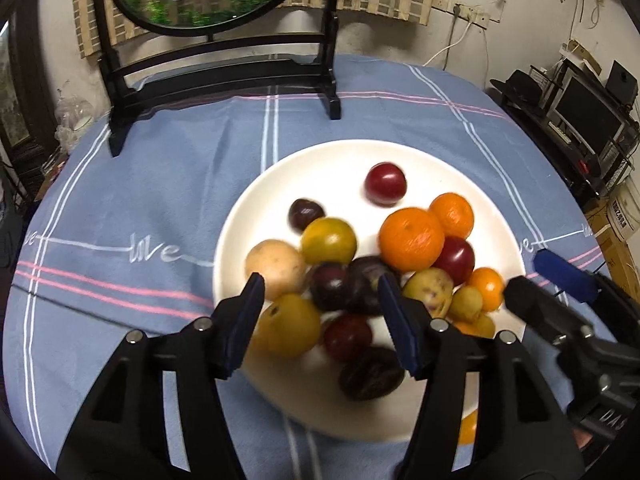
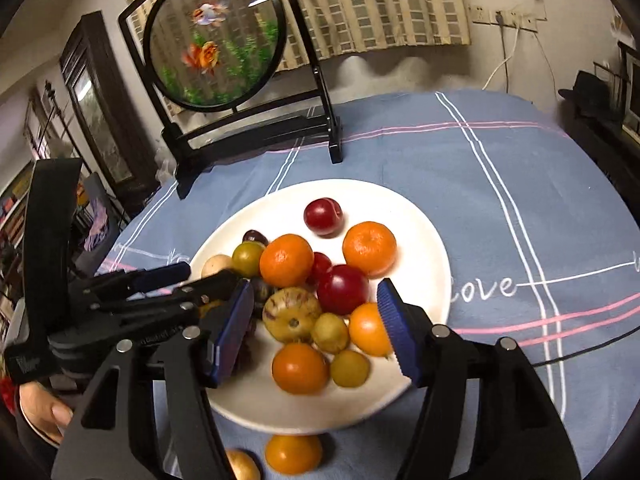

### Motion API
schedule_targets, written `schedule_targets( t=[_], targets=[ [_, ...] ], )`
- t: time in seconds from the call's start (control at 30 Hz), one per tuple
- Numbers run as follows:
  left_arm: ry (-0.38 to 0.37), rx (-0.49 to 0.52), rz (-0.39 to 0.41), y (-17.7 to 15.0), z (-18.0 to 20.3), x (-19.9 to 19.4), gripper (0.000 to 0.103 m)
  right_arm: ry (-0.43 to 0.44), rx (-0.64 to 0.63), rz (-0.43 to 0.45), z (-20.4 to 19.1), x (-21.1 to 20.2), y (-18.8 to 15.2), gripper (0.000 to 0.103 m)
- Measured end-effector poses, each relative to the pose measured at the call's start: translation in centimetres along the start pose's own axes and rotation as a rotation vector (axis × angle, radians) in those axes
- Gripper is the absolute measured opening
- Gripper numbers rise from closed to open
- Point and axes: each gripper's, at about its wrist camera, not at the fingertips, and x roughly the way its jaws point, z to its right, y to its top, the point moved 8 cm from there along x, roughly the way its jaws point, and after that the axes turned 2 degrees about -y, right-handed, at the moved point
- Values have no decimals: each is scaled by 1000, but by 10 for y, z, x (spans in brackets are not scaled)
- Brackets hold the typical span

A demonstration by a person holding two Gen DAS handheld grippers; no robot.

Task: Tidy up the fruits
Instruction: 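Carry the plum and tan fruit over the plate and open both tools, then withdraw both open tools from the plate back toward the fruit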

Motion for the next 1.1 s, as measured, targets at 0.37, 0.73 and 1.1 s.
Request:
schedule_targets(
  t=[0.37,0.73,1.1],
  targets=[
    [33,15,43,-44,-9,-38,65,-65,35,-2,24,-38,-39,65],
    [28,29,48,-92,5,-66,71,-93,38,-32,30,-57,-84,65],
    [13,70,29,-123,27,-78,74,-96,33,-39,24,-79,-115,67]
  ],
)
